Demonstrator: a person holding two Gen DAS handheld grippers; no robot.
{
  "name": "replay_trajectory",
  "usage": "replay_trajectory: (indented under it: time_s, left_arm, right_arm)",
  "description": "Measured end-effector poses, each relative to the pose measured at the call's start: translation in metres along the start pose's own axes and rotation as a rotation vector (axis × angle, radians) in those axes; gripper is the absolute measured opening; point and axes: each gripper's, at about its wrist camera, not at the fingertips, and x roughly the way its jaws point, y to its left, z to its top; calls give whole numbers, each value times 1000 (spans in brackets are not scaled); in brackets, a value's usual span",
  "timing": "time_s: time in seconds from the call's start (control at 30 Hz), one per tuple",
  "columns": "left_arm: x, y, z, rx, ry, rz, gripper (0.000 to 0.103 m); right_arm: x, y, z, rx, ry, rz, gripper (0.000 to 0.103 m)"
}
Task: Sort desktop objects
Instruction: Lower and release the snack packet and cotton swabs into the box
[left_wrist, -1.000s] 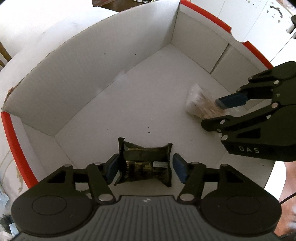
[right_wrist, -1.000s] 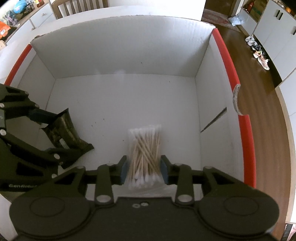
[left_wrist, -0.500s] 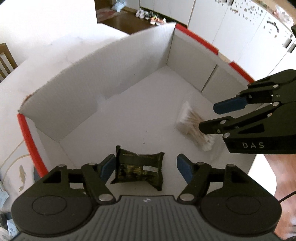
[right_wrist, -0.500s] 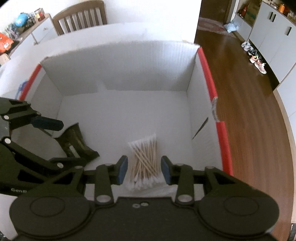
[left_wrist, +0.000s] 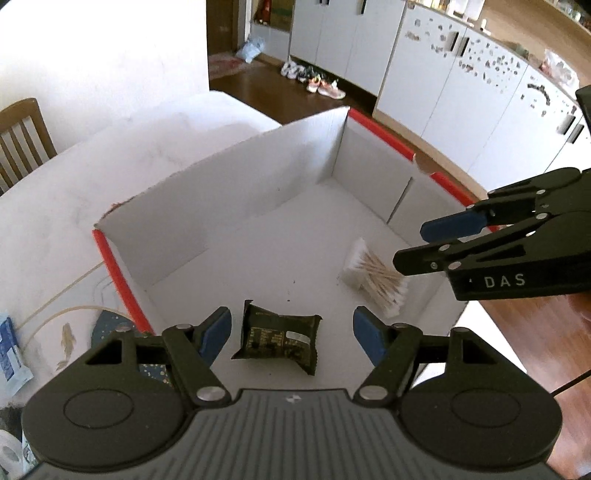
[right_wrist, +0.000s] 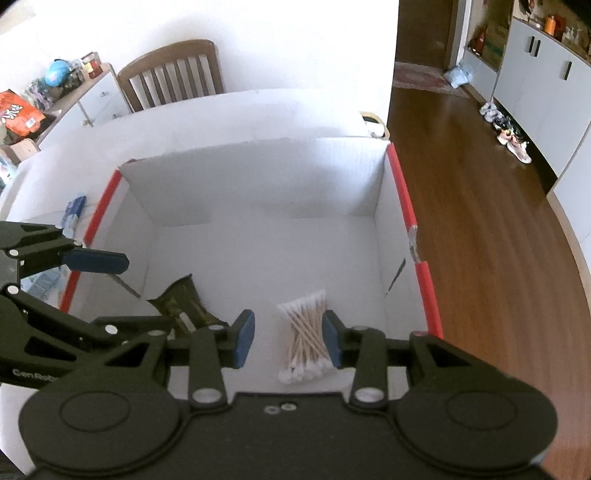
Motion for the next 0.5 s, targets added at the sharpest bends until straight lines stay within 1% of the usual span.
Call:
replay_trajectory:
  time_s: [0.13, 0.17, 0.2, 0.23, 0.27, 0.37, 0.43, 0.47, 0.5]
  left_arm:
    - [-12, 2, -5, -21, -37, -4, 72]
    - [-16, 3, -6, -27, -49, -7, 72]
    - [-16, 5, -8, -31, -57, -9, 72]
    - [-20, 6, -9, -36, -69, -10, 72]
    - [-23, 7, -11, -40, -77, -11, 72]
    - [-29, 12, -16, -51, -99, -11, 72]
    - [-33, 15, -19, -65, -117, -20, 77]
    - [-36, 17, -21, -69, -128, -22, 81]
    - [-39, 20, -24, -74, -138, -26, 83]
  right_arm:
    - [-5, 3, -1, 16, -14, 6, 41]
    - [-6, 4, -1, 20, -19, 4, 44]
    - [-8, 5, -2, 23, -25, 2, 51]
    - [-10, 5, -2, 24, -35, -2, 54]
    - [-13, 7, -2, 22, -44, -3, 56]
    - [-18, 10, -5, 33, -57, -12, 58]
    - [-22, 13, -8, 37, -70, -19, 65]
    - [-25, 15, -9, 40, -77, -23, 67]
    - [-27, 18, -10, 45, -82, -26, 67]
